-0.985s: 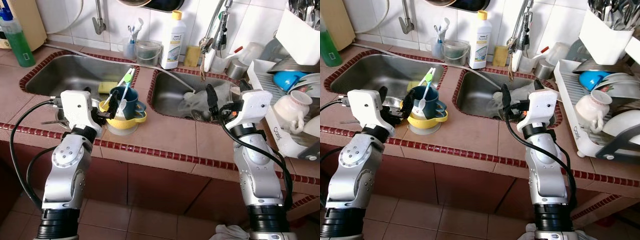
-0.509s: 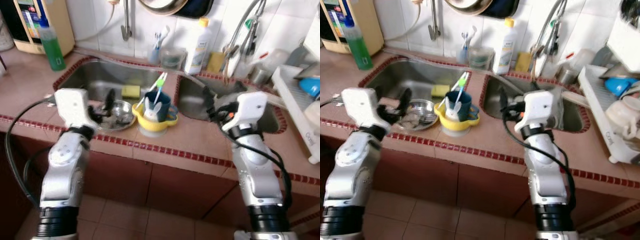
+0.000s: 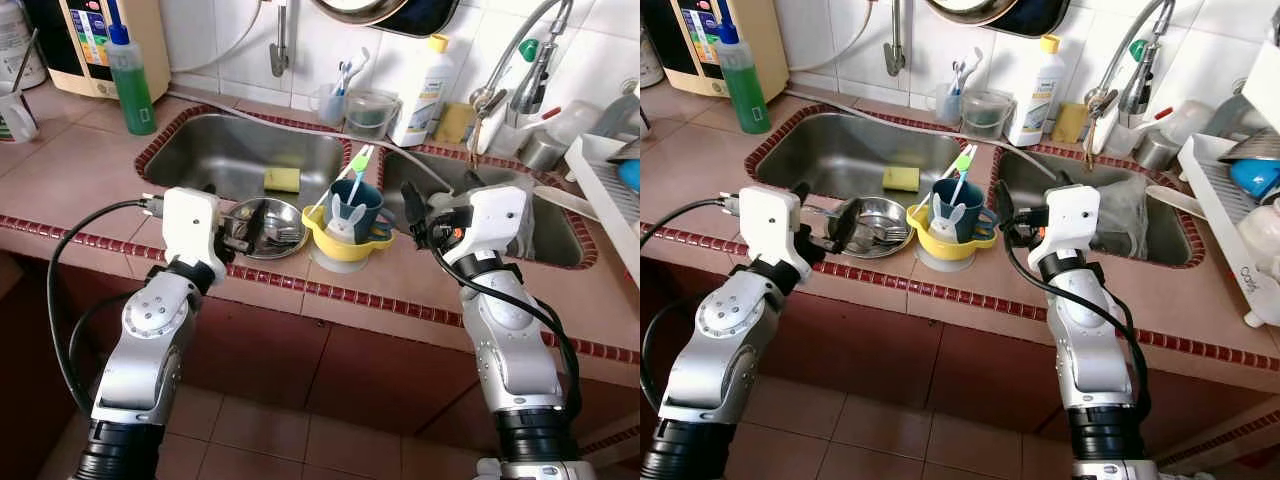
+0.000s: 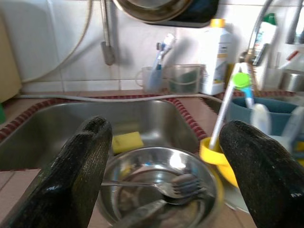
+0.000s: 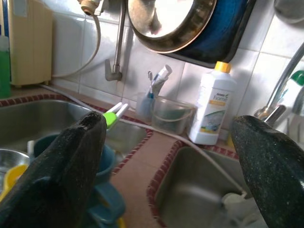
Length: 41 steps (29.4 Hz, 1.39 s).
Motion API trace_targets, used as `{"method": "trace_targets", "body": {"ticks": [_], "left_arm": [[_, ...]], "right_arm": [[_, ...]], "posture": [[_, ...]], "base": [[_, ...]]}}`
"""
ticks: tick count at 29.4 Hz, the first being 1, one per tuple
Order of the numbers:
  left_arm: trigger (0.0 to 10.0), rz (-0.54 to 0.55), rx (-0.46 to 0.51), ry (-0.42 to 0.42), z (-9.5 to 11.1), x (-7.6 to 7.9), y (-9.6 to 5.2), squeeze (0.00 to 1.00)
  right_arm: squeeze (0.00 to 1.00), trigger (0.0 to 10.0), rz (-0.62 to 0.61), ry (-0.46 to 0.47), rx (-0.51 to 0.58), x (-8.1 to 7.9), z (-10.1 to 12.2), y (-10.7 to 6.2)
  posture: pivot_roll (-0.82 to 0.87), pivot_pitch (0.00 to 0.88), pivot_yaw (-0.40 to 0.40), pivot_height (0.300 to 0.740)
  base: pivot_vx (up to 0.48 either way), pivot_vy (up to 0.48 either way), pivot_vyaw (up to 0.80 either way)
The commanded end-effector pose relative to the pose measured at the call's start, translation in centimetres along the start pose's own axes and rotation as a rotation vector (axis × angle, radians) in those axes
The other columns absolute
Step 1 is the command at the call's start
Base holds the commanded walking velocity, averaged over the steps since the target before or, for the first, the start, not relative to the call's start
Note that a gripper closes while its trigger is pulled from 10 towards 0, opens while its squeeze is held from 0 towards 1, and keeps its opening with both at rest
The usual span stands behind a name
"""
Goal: Kitchen organization
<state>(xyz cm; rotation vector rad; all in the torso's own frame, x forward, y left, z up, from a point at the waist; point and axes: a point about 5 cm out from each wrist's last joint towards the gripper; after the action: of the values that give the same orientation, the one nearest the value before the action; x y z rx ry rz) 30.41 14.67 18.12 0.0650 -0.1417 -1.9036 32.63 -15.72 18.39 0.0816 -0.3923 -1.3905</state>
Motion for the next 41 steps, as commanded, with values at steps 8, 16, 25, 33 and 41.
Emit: {"method": "trace_targets", "body": {"ticks": [8, 16, 25, 33, 41], "left_arm": [[10.0, -0.083, 0.023, 0.055, 0.8, 1.5, 0.3, 0.0], [10.0, -0.087, 0.042, 0.008, 1.2, 1.3, 0.2, 0.0], [10.0, -0.089, 0.047, 0.001, 1.4, 1.2, 0.2, 0.0], [10.0, -0.044, 0.059, 0.002, 1.5, 0.9, 0.4, 0.0], [10.0, -0.042, 0.081, 0.001, 1.9, 1.0, 0.5, 0.0]], "right_arm": [[0.0, 10.0, -0.002, -0.011, 0.014, 1.5, 0.6, 0.5], [0.0, 10.0, -0.01, 0.017, 0.076, 1.8, 1.6, 0.3], [0.0, 10.0, 0.008, 0.026, 0.109, 1.7, 2.2, 0.1], [0.0, 10.0, 0.025, 0.024, 0.12, 1.6, 2.4, 0.0], [0.0, 10.0, 0.073, 0.076, 0.104, 1.7, 2.1, 0.0]], "posture": [[0.15, 0.0, -0.104, 0.74], [0.15, 0.0, -0.109, 0.74], [0.14, 0.0, -0.11, 0.74], [0.14, 0.0, -0.109, 0.74], [0.14, 0.0, -0.106, 0.74]], "base": [[0.0, 0.0, 0.0], [0.204, 0.0, 0.0], [0.39, 0.0, 0.0], [0.327, 0.0, 0.0], [0.0, 0.0, 0.0]]}}
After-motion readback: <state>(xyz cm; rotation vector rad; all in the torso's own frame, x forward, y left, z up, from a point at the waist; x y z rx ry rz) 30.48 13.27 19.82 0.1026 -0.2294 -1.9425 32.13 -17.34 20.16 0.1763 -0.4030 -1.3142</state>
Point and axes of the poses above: a point about 5 cm out from each wrist's last joint towards the gripper, its own y axis pointing out of the wrist towards the gripper, its own z axis along the axis of the wrist's last joint, x = y × z, and after that the axes turned 8 degrees about -y, right-handed
